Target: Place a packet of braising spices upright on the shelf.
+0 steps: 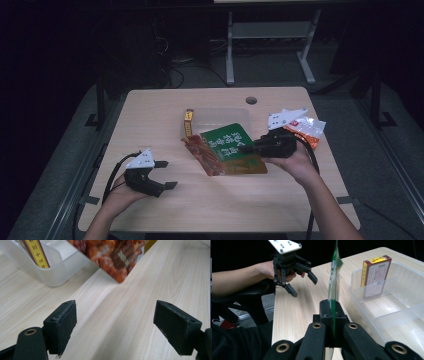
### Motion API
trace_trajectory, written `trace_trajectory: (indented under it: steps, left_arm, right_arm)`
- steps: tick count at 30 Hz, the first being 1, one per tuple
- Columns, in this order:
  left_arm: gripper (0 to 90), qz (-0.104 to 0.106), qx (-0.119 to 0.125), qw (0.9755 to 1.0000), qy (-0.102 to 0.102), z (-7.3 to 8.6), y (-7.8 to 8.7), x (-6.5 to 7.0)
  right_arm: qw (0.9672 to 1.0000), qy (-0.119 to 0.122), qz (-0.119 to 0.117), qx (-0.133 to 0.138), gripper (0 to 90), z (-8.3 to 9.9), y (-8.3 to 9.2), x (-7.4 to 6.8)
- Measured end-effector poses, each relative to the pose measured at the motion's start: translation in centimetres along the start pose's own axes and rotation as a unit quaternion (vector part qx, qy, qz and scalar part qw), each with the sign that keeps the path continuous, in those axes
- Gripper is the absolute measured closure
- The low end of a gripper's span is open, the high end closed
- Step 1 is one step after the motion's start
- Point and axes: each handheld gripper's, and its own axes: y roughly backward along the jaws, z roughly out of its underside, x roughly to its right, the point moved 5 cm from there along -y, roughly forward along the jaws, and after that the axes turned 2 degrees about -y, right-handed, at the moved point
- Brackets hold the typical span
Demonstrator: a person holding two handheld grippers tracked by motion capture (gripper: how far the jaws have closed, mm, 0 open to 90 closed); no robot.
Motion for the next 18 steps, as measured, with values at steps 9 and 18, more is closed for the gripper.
trace_trajectory:
  steps: [9, 18]
  left_arm:
    - [18.3, 0.004, -0.003, 1.0, 0.0, 0.1, -0.3, 0.0]
    - [18.3, 0.01, -0.008, 0.9999, 0.005, 0.4, -0.5, 0.1]
  right_arm:
    - [0.9998, -0.003, 0.021, 0.004, 90.0, -1.0, 2.2, 0.0]
    - [0.9986, -0.011, 0.051, -0.002, 90.0, -1.9, 3.0, 0.5]
